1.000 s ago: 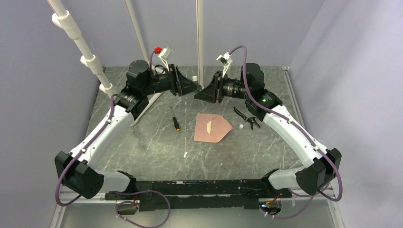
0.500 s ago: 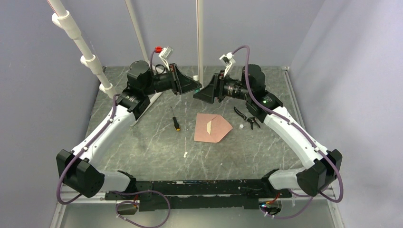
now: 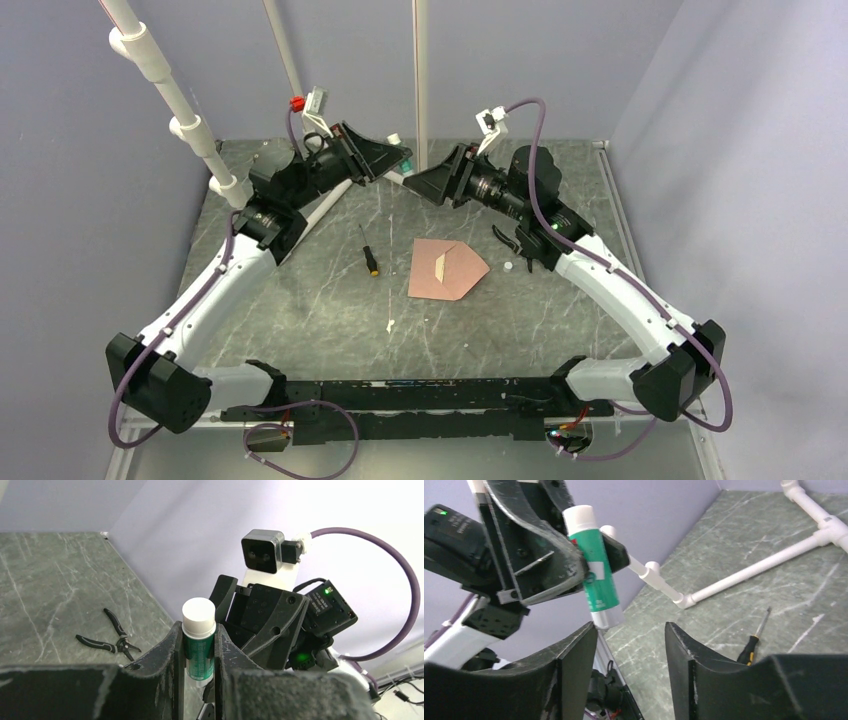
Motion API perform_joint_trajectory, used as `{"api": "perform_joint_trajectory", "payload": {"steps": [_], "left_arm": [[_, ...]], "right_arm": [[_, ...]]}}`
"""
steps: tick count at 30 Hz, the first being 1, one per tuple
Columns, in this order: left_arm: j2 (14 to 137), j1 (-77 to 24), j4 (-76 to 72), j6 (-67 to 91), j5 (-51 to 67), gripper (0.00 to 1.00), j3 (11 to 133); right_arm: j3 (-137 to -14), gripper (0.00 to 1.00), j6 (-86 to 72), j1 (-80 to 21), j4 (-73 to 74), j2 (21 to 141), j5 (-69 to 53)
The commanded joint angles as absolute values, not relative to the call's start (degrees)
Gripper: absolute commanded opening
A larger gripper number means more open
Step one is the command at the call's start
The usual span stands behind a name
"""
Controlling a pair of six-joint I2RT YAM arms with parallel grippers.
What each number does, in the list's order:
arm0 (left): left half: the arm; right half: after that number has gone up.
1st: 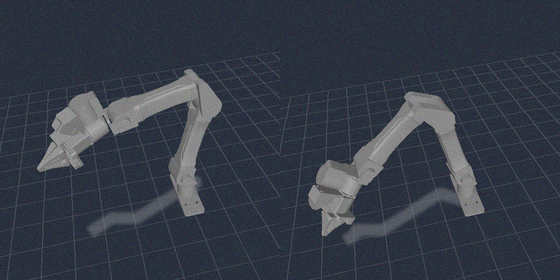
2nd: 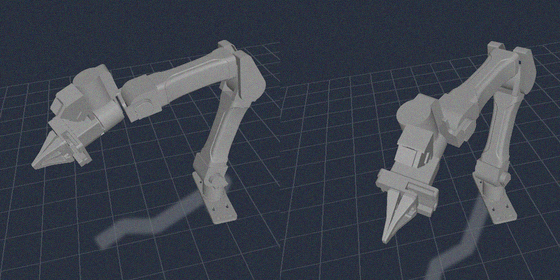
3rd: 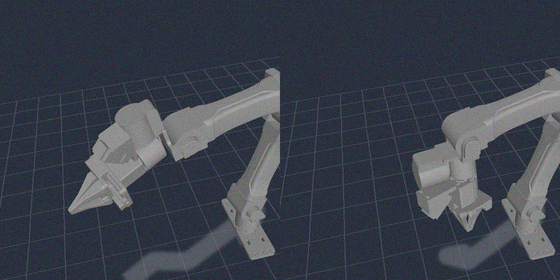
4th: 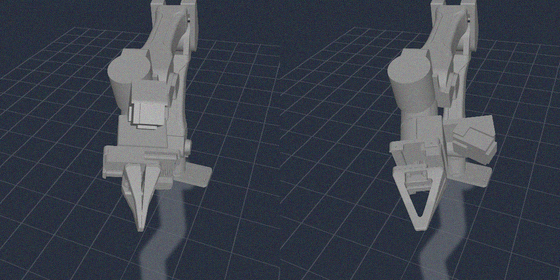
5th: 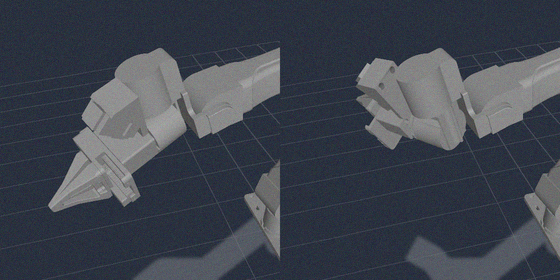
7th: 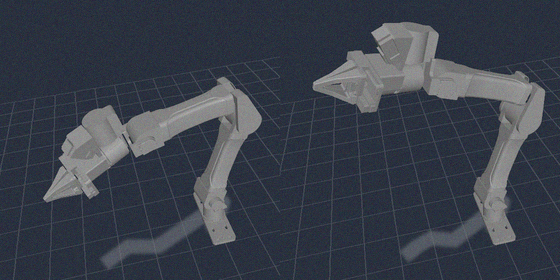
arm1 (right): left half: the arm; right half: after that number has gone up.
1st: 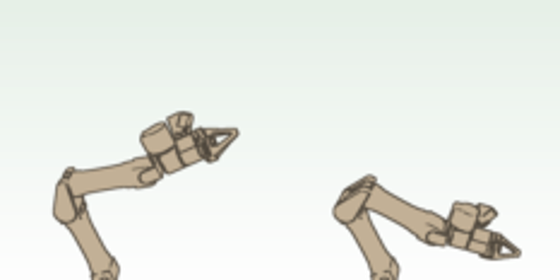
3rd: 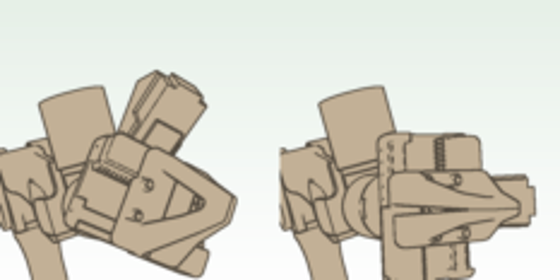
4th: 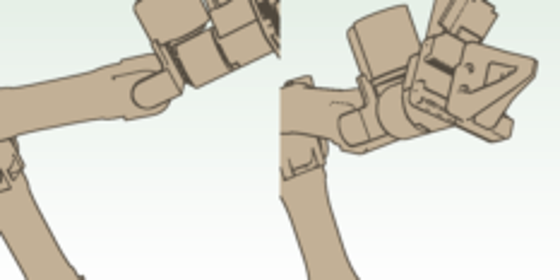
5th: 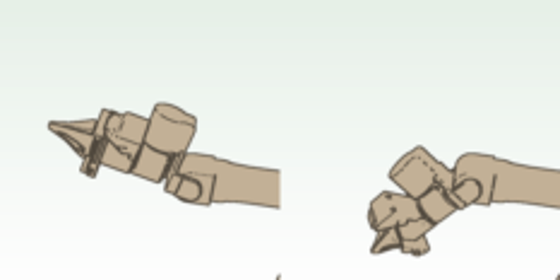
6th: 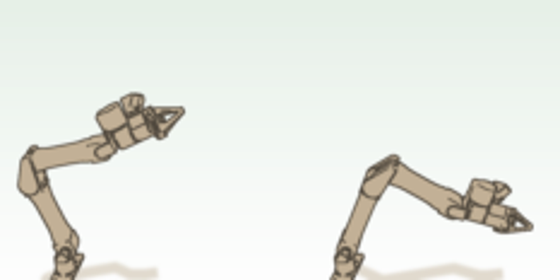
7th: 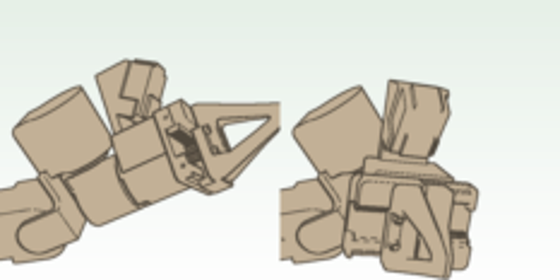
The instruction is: Place the letter into the envelope and seal it
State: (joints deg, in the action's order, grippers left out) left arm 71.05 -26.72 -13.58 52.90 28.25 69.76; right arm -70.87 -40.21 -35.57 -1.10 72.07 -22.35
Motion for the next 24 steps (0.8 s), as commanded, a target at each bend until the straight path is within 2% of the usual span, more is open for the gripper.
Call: {"api": "perform_joint_trajectory", "payload": {"steps": [1, 6, 12, 13, 17, 24], "left_arm": [[70.87, -26.81, -18.97, 57.94, 27.13, 0.02, 71.58], [71.11, -26.81, -21.15, 59.65, 27.61, 0.03, 71.09], [70.78, -26.81, -21.79, 59.73, 28.4, 0.02, 71.02], [70.62, -26.81, -22.18, 59.63, 28.35, 0.02, 70.81], [70.44, -26.76, -25.57, 60.16, 29.35, 0.02, 69.19], [69.24, -26.81, -38.88, 54.64, 38.24, 0.02, 66.02]], "right_arm": [[-72.23, 0.53, -43.3, -35.6, -10.9, 72.09, -22.3], [-74.42, 0.53, -43.24, -35.68, -11.89, 73.75, -24.69], [-74.03, 0.26, -45.11, -35.68, -14.52, 73.78, -23.91], [-73.25, 0.23, -45.64, -35.68, -17.22, 73.22, -24.18], [-69.11, 0.0, -48.94, -35.4, -30.28, 71.4, -28.85], [-65.61, 0.0, -74.57, -31.1, -54.84, 71.26, -35.77]]}}
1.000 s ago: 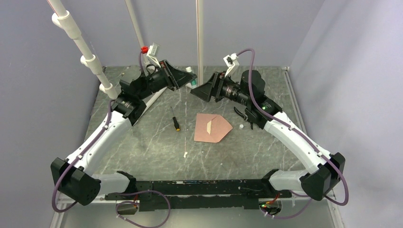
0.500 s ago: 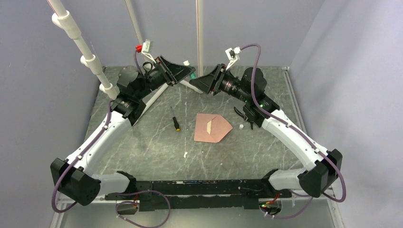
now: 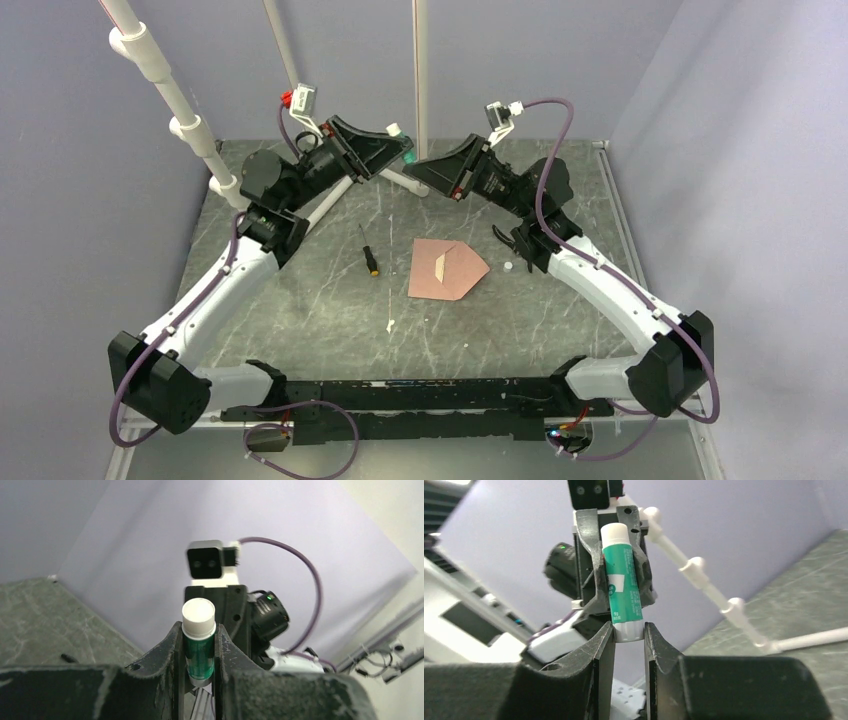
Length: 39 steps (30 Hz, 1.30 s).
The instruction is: Place the letter into the envelope and seal it
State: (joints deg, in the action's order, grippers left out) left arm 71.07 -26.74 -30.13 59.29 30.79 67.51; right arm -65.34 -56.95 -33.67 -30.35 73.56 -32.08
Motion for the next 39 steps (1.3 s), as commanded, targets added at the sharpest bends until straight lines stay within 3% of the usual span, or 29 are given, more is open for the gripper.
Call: {"api": "perform_joint_trajectory", "payload": {"steps": [1, 5, 8, 14, 15, 17, 18, 20, 26, 28, 39], "left_arm": [[69.06, -26.81, -39.36, 53.12, 39.46, 0.02, 66.48], [69.27, -26.76, -41.32, 49.1, 47.48, 0.02, 69.42], [69.77, -26.81, -42.38, 48.2, 50.67, 0.02, 71.04], [69.03, -26.81, -38.11, 47.92, 47.25, 0.02, 72.05], [68.5, -26.81, -36.61, 48.01, 45.17, 0.02, 71.99], [67.41, -26.81, -33.36, 49.27, 39.55, 0.02, 71.77], [67.07, -26.81, -32.16, 50.88, 37.68, 0.02, 71.68], [66.95, -26.81, -30.78, 53.88, 35.34, 0.02, 71.52], [68.98, -26.81, -31.46, 61.39, 34.52, 0.03, 71.93], [69.7, -26.81, -31.66, 62.99, 34.79, 0.02, 72.28], [71.5, -26.81, -31.24, 66.98, 34.02, 0.02, 72.52]], "right_arm": [[-65.76, 0.0, -78.48, -30.74, -58.5, 71.73, -36.33], [-64.49, 0.0, -92.44, -30.63, -83.92, 75.16, -35.28], [-66.25, 0.0, -99.1, -30.76, -95.09, 79.29, -34.76], [-66.83, 0.03, -94.96, -30.63, -87.54, 78.61, -39.76], [-66.01, 0.19, -90.24, -30.56, -78.6, 76.66, -41.37], [-63.38, 0.63, -73.09, -30.66, -62.17, 71.31, -41.83], [-62.55, 0.78, -64.61, -30.79, -53.29, 68.2, -40.38], [-61.81, 0.91, -48.42, -31.36, -37.25, 62.89, -34.65], [-63.25, 0.88, -23.35, -31.83, -22.33, 58.74, -29.58], [-62.59, 0.83, -17.1, -32.22, -22.92, 58.42, -29.32], [-63.51, 0.75, 6.83, -36.46, -25.65, 58.98, -22.54]]}}
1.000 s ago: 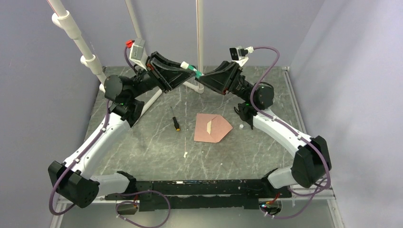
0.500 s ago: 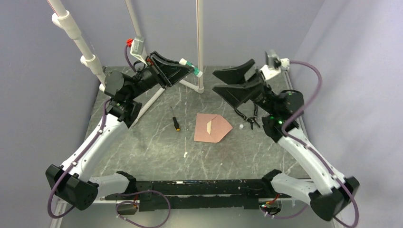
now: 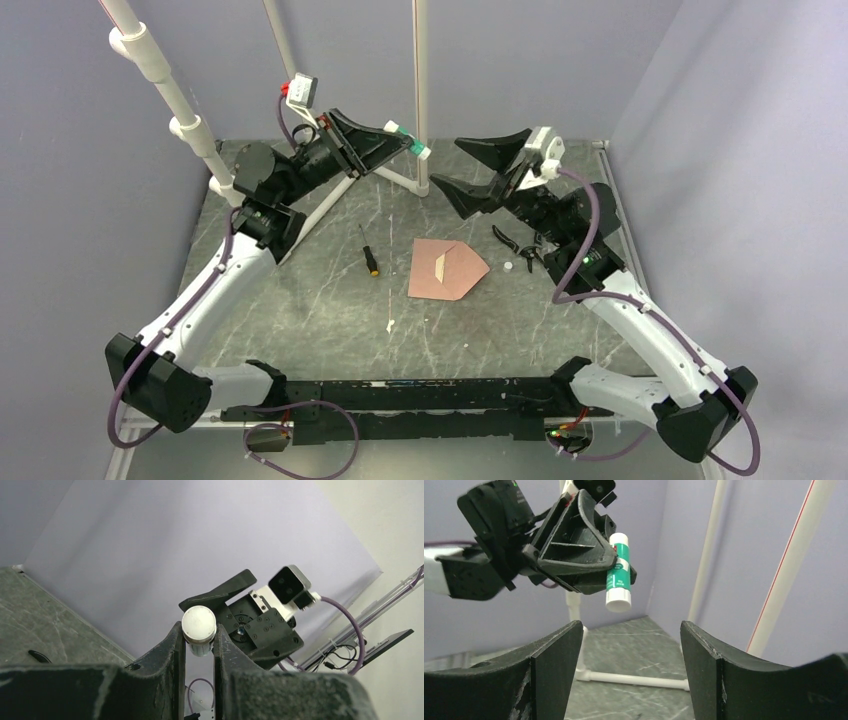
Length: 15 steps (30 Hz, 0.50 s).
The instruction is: Place the letter into the envelope and seal it
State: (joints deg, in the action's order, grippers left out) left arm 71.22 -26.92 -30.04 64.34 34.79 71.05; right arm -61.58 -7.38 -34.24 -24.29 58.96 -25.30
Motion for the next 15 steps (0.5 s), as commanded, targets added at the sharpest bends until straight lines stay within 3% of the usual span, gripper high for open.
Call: {"api": "perform_joint_trajectory", "payload": {"steps": [1, 7, 9, 11, 15], "left_arm": [[71.72, -26.81, -30.87, 67.15, 34.05, 0.02, 72.66], [72.67, -26.76, -32.29, 69.12, 34.31, 0.02, 72.23], [72.69, -26.8, -34.06, 69.66, 33.95, 0.02, 71.27], [72.68, -26.8, -36.23, 70.68, 33.34, 0.02, 70.25], [72.88, -26.81, -37.18, 70.94, 34.08, 0.02, 70.2]], "right_arm": [[-63.87, 0.76, 8.82, -37.17, -25.36, 59.25, -22.28], [-66.0, 0.8, 17.02, -40.47, -24.74, 61.26, -19.86], [-66.53, 0.72, 17.86, -40.92, -25.14, 62.02, -19.44], [-67.01, 0.58, 18.54, -41.12, -24.74, 62.89, -19.5], [-67.01, 0.47, 18.63, -41.22, -24.06, 63.39, -19.76]]}}
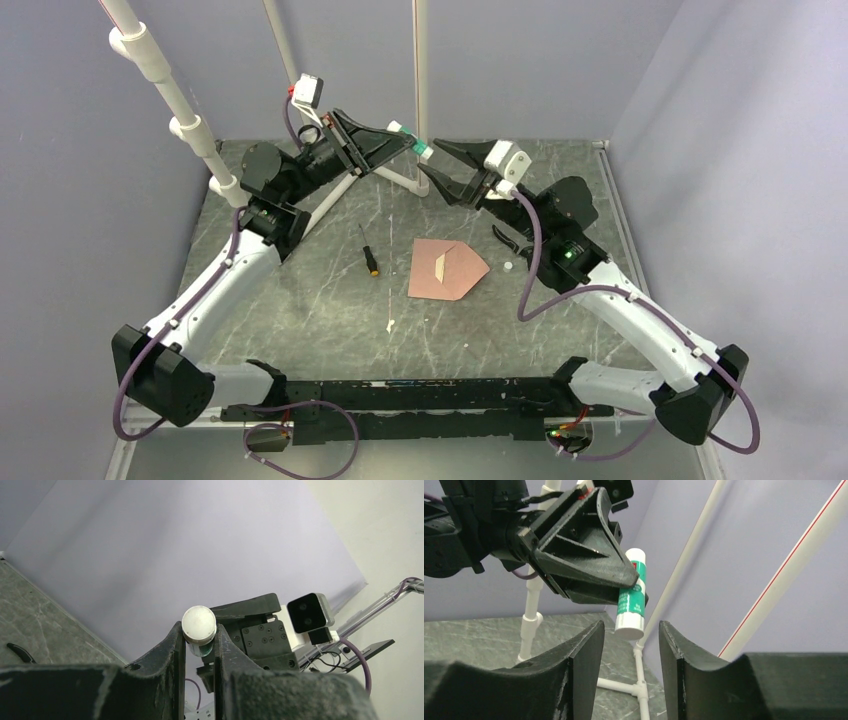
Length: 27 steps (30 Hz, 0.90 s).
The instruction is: Place the letter into the envelope and seal it
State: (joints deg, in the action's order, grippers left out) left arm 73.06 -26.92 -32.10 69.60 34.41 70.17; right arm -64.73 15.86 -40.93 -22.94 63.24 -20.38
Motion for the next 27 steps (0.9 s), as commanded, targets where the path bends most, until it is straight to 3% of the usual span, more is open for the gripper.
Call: {"api": "perform_joint_trajectory", "payload": {"steps": [1, 6, 13, 19, 27], "left_arm": [[72.8, -26.8, -37.21, 70.9, 34.1, 0.03, 70.19], [72.69, -26.78, -36.01, 69.6, 34.87, 0.03, 70.7], [72.92, -26.81, -37.24, 69.54, 35.76, 0.02, 70.45], [72.63, -26.81, -38.68, 67.88, 36.34, 0.03, 70.07], [70.88, -26.81, -45.86, 59.71, 40.11, 0.02, 68.11]], "right_arm": [[-66.68, 0.46, 18.29, -41.26, -24.49, 63.39, -19.85], [-67.6, 0.35, 17.13, -41.27, -25.29, 63.9, -20.42], [-69.26, 0.29, 13.15, -41.22, -25.81, 64.37, -21.49], [-71.43, 0.0, 3.45, -41.22, -24.96, 65.23, -23.28], [-69.01, 0.0, -30.12, -41.15, -33.46, 63.37, -20.05]]}}
